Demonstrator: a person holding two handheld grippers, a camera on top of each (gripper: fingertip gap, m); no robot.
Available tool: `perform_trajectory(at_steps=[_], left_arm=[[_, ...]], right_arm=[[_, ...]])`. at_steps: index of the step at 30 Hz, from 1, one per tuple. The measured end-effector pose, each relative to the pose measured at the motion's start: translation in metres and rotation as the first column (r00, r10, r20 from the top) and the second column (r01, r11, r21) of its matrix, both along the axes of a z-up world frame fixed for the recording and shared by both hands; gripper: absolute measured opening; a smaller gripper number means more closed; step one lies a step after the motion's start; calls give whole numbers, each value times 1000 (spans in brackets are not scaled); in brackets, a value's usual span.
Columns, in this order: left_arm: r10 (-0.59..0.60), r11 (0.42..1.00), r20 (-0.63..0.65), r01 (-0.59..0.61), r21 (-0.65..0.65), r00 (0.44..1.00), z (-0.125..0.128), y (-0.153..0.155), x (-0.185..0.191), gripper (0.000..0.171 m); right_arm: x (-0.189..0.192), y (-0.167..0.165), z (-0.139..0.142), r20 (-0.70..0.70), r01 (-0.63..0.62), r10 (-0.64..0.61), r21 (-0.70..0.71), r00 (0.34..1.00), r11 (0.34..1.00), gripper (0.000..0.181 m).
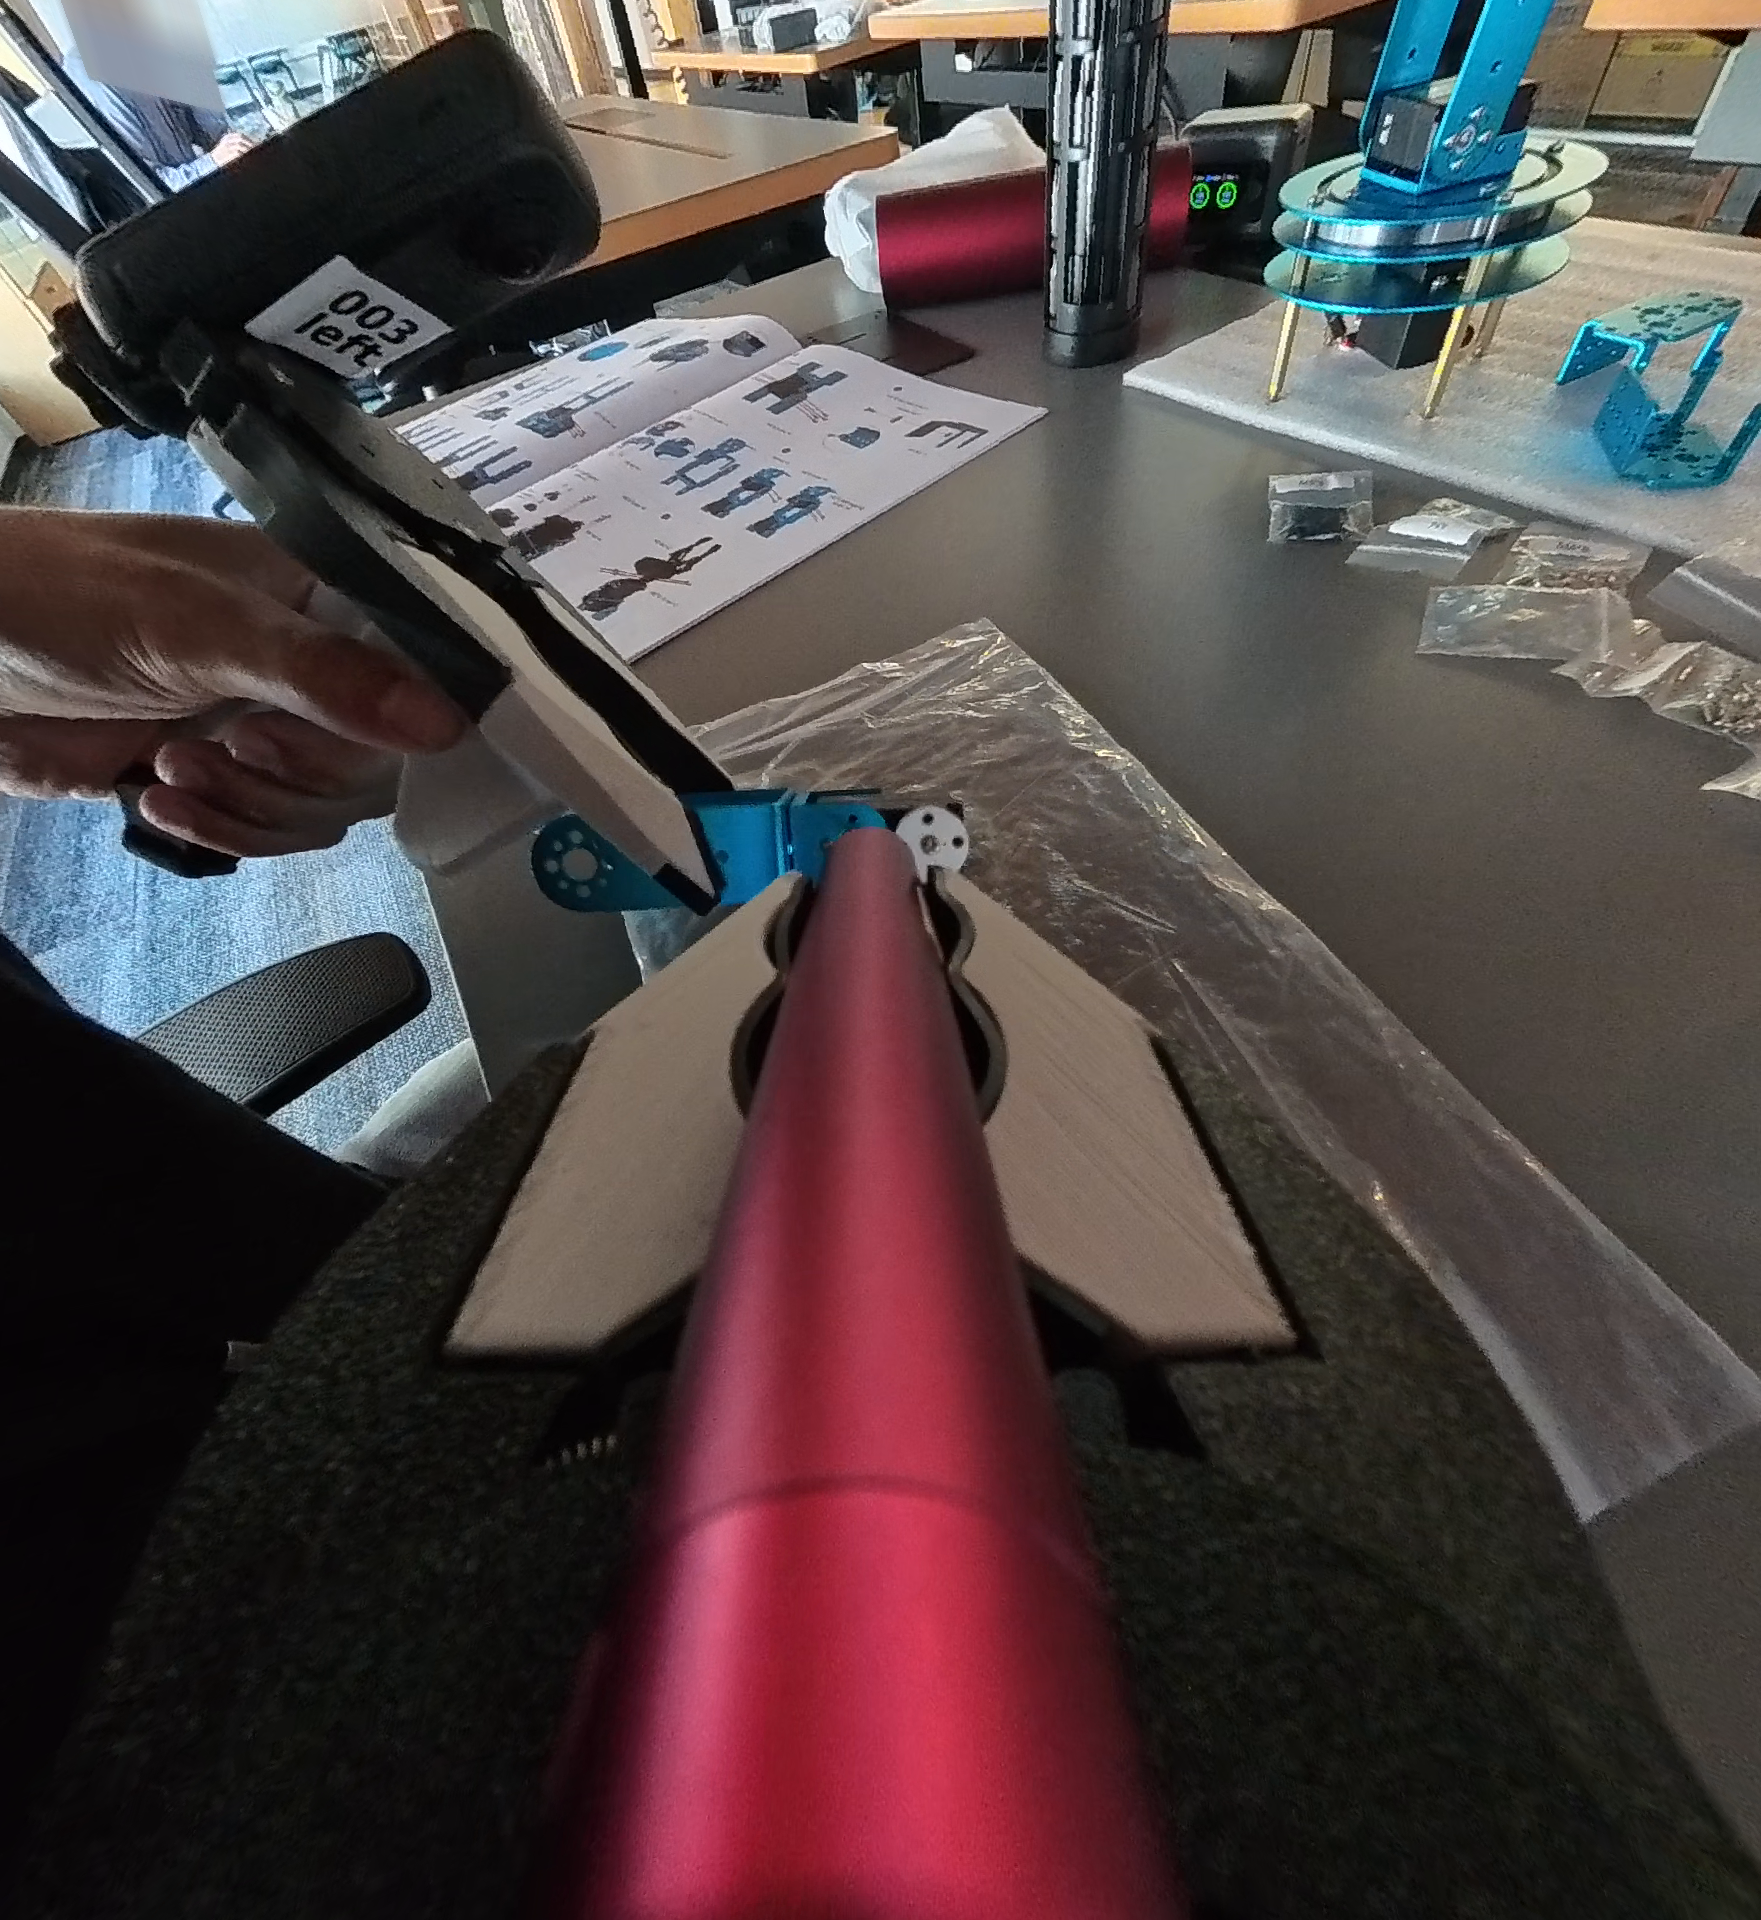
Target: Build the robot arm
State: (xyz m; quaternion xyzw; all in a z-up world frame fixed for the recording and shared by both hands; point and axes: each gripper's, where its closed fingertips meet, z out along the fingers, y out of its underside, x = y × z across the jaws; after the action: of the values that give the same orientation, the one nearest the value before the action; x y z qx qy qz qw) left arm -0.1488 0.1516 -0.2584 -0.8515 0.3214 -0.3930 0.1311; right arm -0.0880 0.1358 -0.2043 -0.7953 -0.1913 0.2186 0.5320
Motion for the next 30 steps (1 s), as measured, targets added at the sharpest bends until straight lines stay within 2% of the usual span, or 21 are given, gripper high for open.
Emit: perform_trajectory(at_steps=[3,8,13,15,30], left_arm=[[4,1000,-8,-4,10,1000,0,0,1,64],[14,1000,-16,-13,11,1000,-1,-1,1,64],[44,998,-3,-44,-50,999,1,-2,2,64],[52,996,5,-51,-74,999,2,-2,2,64],[52,996,11,-51,-79,999,2,-2,2,64]], right_arm=[[-1,-1,1,2,-3,3,1,1000,1000,23],[-1,-1,0,91,11,-15,53,996,999,22],[-7,-4,1,323,-18,-55,216,945,976,21],[-10,-4,0,369,-15,-81,250,926,968,21],[-19,-7,1,481,-43,-114,303,869,952,21]])
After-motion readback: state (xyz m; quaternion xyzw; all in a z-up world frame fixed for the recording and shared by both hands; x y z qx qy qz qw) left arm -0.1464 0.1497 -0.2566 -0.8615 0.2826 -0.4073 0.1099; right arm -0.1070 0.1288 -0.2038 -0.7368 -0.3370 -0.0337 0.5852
